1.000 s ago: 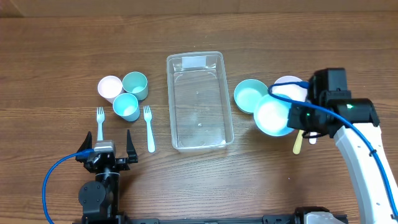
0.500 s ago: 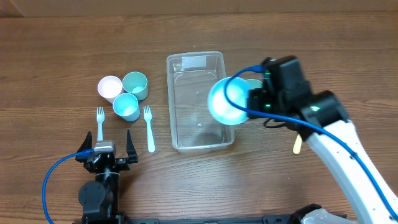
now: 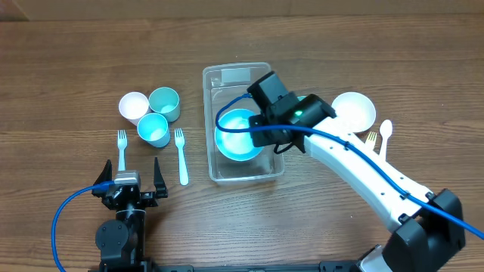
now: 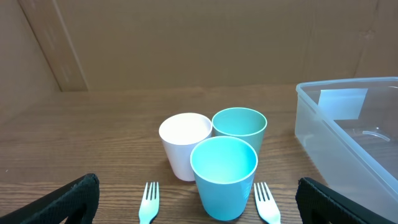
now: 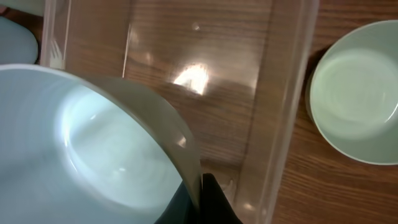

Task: Pack container
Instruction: 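Carry the light-blue bowl into the container and release it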

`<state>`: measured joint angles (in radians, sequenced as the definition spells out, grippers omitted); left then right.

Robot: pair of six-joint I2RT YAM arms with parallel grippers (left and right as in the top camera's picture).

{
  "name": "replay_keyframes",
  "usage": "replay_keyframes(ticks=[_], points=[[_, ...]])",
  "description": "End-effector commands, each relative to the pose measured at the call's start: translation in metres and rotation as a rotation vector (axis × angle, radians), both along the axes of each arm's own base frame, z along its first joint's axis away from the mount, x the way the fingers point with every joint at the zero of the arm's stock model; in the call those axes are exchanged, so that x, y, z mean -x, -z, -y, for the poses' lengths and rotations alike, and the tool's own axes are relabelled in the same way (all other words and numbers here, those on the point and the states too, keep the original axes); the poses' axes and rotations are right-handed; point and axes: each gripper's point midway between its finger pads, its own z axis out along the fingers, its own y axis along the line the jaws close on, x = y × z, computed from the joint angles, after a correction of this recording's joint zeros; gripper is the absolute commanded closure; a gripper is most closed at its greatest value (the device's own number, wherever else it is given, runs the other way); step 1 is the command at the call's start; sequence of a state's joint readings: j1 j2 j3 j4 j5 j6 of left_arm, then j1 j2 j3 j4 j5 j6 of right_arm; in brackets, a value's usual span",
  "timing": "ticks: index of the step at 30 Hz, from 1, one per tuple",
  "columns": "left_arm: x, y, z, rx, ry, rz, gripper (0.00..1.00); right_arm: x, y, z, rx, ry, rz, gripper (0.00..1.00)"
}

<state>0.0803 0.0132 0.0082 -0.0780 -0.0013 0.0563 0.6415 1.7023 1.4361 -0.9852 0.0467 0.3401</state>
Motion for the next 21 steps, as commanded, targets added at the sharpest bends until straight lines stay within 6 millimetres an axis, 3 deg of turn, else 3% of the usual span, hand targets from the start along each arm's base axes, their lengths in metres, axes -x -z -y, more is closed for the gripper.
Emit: replay_keyframes(ticks=[1,6,21], points=[[0.0,0.0,0.0,-0.016,0.001,0.003,0.0,-0.007,0.005,-0.008,0.027,-0.004,0.012,0.96],[0.0,0.0,0.0,-0.016,0.001,0.003,0.0,-0.006,0.02,-0.007,0.064,-0.008,-0.018,0.96],[0.0,0.0,0.0,-0.016,0.001,0.003,0.0,0.0,0.034,-0.002,0.089,-0.011,-0.051,0.96]])
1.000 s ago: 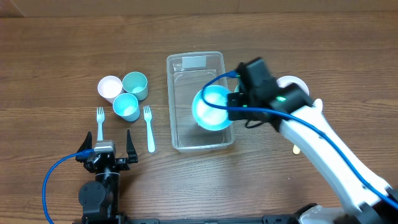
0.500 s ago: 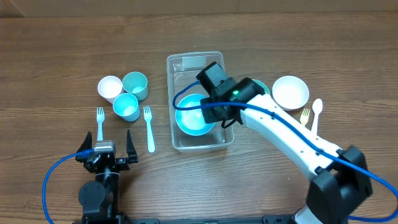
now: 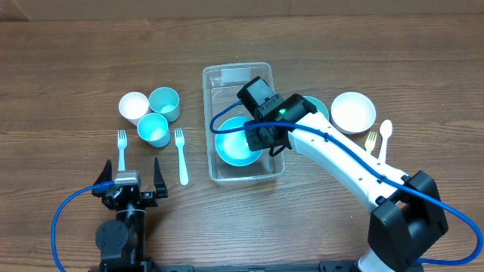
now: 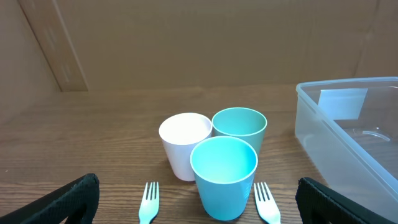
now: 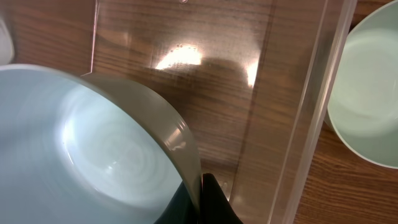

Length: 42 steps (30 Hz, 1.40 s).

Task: Pack container
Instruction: 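Carry the light-blue bowl into the container and release it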

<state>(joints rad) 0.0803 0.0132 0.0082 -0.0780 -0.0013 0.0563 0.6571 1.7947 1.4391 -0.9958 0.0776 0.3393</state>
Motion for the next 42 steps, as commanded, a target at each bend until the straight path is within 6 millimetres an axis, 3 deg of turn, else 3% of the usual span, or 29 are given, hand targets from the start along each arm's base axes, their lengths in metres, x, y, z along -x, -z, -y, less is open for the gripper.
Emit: replay_keyframes(ticks=[1,26,42], points=[[0.0,0.0,0.0,-0.016,0.001,0.003,0.0,-0.001,0.0,-0.003,0.002,-0.006,0.009,0.96],[0.0,0.0,0.0,-0.016,0.001,0.003,0.0,0.006,0.008,-0.014,-0.055,-0.026,-0.026,0.96],[0.0,0.0,0.0,-0.016,0.001,0.003,0.0,0.007,0.028,-0.012,-0.017,-0.015,-0.067,0.96]])
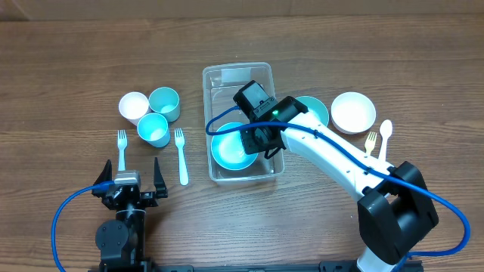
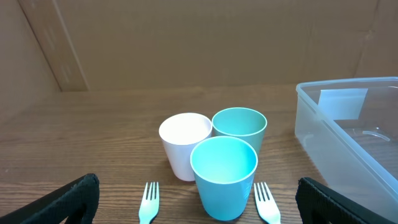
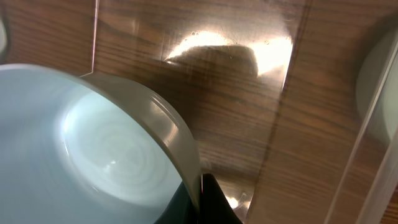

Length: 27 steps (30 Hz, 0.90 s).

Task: Pack container
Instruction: 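Carry the light-blue bowl into the container and release it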

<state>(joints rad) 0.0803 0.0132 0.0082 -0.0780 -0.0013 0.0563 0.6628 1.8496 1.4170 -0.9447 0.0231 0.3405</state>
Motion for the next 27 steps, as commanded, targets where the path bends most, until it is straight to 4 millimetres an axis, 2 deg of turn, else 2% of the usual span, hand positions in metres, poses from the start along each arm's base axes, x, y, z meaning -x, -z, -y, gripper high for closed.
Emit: replay_keyframes(ticks=[1,2,3,4,8,12,15,16,19,23,25,27], points=[[0.0,0.0,0.0,-0.016,0.001,0.003,0.0,0.005,0.004,0.001,0.013,0.003,-0.019,0.96],[0.0,0.0,0.0,-0.016,0.001,0.003,0.0,0.006,0.004,0.002,0.016,0.003,-0.022,0.92],[0.0,0.0,0.0,-0.016,0.001,0.004,0.0,0.006,0.004,0.002,0.018,0.003,-0.024,0.67],[0.0,0.0,0.0,-0.016,0.001,0.003,0.0,0.007,0.004,0.002,0.018,0.003,-0.025,0.51],[0.0,0.0,0.0,-0.016,0.001,0.003,0.0,0.009,0.004,0.002,0.012,-0.001,-0.036,0.27],[0.0,0.0,0.0,-0.016,0.001,0.003,0.0,0.008,-0.001,0.004,0.023,-0.001,-0.025,0.19],[0.0,0.0,0.0,-0.016,0.001,0.003,0.0,0.003,-0.023,0.003,0.008,0.002,0.011,0.07],[0.0,0.0,0.0,-0.016,0.001,0.003,0.0,0.001,-0.035,0.003,0.0,0.005,0.032,0.02],[0.0,0.0,0.0,-0.016,0.001,0.003,0.0,-0.007,-0.086,0.015,-0.002,0.05,0.125,0.0],[0.0,0.0,0.0,-0.016,0.001,0.003,0.0,-0.011,-0.153,0.051,-0.044,0.186,0.234,0.0],[0.0,0.0,0.0,-0.016,0.001,0.003,0.0,-0.012,-0.177,0.066,-0.095,0.22,0.276,0.0],[0.0,0.0,0.0,-0.016,0.001,0.003,0.0,-0.014,-0.201,0.099,-0.117,0.298,0.336,0.0]])
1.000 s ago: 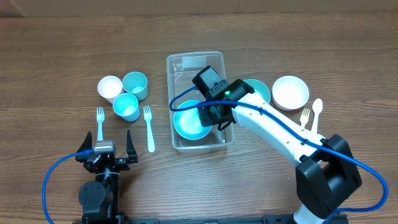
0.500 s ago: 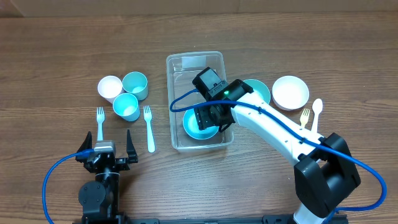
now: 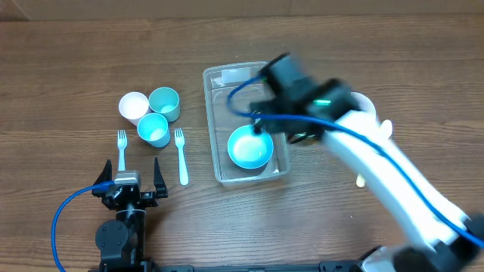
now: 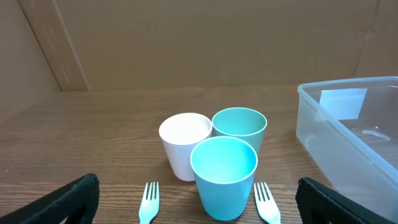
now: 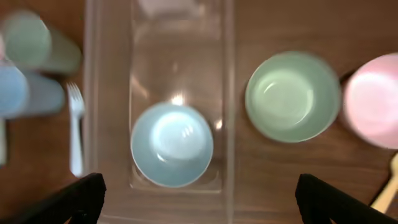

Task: Pack container
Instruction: 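Carry the light-blue bowl into the container and release it, then move the right gripper to the white bowl and grasp its rim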

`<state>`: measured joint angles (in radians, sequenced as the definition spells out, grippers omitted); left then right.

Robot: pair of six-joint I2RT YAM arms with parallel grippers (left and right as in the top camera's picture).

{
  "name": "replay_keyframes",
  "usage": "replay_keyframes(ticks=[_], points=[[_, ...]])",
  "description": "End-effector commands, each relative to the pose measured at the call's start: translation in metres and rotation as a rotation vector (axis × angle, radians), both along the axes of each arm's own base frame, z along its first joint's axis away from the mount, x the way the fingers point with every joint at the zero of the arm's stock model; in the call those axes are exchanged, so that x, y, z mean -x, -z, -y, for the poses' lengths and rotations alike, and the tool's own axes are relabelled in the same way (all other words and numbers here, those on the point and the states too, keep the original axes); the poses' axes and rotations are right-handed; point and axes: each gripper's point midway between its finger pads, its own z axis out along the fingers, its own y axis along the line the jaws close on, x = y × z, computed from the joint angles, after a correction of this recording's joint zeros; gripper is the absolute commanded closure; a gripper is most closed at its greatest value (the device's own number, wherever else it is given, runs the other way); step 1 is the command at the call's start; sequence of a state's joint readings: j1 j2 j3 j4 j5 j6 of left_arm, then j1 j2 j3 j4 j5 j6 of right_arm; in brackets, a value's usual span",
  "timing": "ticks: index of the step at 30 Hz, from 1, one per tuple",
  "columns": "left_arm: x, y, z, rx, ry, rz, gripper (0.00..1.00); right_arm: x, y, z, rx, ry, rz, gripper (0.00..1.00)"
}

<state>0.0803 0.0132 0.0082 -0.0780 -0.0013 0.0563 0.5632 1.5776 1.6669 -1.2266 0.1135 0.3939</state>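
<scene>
A clear plastic container (image 3: pixel 209 113) lies in the middle of the table, with a blue bowl (image 3: pixel 250 148) upright on the floor of its near end. My right gripper (image 5: pixel 199 208) hangs open and empty high above the blue bowl (image 5: pixel 171 144). In the overhead view the right arm (image 3: pixel 302 94) is a blur over the container's right side. A green bowl (image 5: pixel 292 96) and a pale pink-white bowl (image 5: pixel 373 99) sit to the right of the container (image 5: pixel 227 74). My left gripper (image 3: pixel 138 185) rests open near the table's front, facing three cups (image 4: pixel 224 174).
White (image 3: pixel 133 105), teal (image 3: pixel 164 102) and blue (image 3: pixel 153 128) cups stand left of the container, with two pale forks (image 3: pixel 121 143) (image 3: pixel 181 155) in front of them. A white spoon (image 3: pixel 386 130) lies at the right, past the bowls.
My right gripper was shut on the blue bowl's rim low inside the container. Now it is open and high above, and the bowl sits alone in the container's near end.
My right gripper held the blue bowl by its rim over the container's middle. Then it was lower and nearer the front, then down at the container's floor. Now the bowl is let go and the gripper is up. The left arm has not moved.
</scene>
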Motion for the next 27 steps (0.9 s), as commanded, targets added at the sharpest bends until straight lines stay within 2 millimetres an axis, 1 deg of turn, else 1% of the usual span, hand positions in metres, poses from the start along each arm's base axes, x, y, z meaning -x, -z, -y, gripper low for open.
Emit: replay_keyframes(ticks=[1,2,3,4,5,6,8,9,10,11,14,18,22,24,27], points=[[0.0,0.0,0.0,-0.016,0.001,0.003,0.0,-0.004,-0.043,0.052,-0.037,0.146,0.103,0.0],[0.0,0.0,0.0,-0.016,0.001,0.003,0.0,-0.003,-0.044,0.068,-0.03,0.186,0.094,0.0],[0.0,0.0,0.0,-0.016,0.001,0.003,0.0,-0.002,-0.041,0.079,-0.023,0.214,0.071,0.0],[0.0,0.0,0.0,-0.016,0.001,0.003,0.0,0.001,-0.036,0.088,-0.017,0.236,0.039,0.05],[0.0,0.0,0.0,-0.016,0.001,0.003,0.0,0.005,-0.024,0.098,0.004,0.261,-0.009,0.14],[0.0,0.0,0.0,-0.016,0.001,0.003,0.0,0.008,-0.016,0.104,0.02,0.272,-0.038,0.32],[0.0,0.0,0.0,-0.016,0.001,0.003,0.0,0.015,0.013,0.115,0.064,0.284,-0.122,0.8],[0.0,0.0,0.0,-0.016,0.001,0.003,0.0,0.017,0.026,0.118,0.077,0.291,-0.152,0.95],[0.0,0.0,0.0,-0.016,0.001,0.003,0.0,0.019,0.04,0.119,0.087,0.293,-0.176,0.96],[0.0,0.0,0.0,-0.016,0.001,0.003,0.0,0.024,0.063,0.119,0.091,0.289,-0.212,0.96],[0.0,0.0,0.0,-0.016,0.001,0.003,0.0,0.033,0.099,0.107,0.042,0.259,-0.274,0.96],[0.0,0.0,0.0,-0.016,0.001,0.003,0.0,0.043,0.133,0.09,-0.036,0.219,-0.324,0.96],[0.0,0.0,0.0,-0.016,0.001,0.003,0.0,0.049,0.152,0.079,-0.101,0.192,-0.352,0.96],[0.0,0.0,0.0,-0.016,0.001,0.003,0.0,0.051,0.155,0.072,-0.128,0.176,-0.359,0.96],[0.0,0.0,0.0,-0.016,0.001,0.003,0.0,0.051,0.153,0.057,-0.158,0.129,-0.35,0.96]])
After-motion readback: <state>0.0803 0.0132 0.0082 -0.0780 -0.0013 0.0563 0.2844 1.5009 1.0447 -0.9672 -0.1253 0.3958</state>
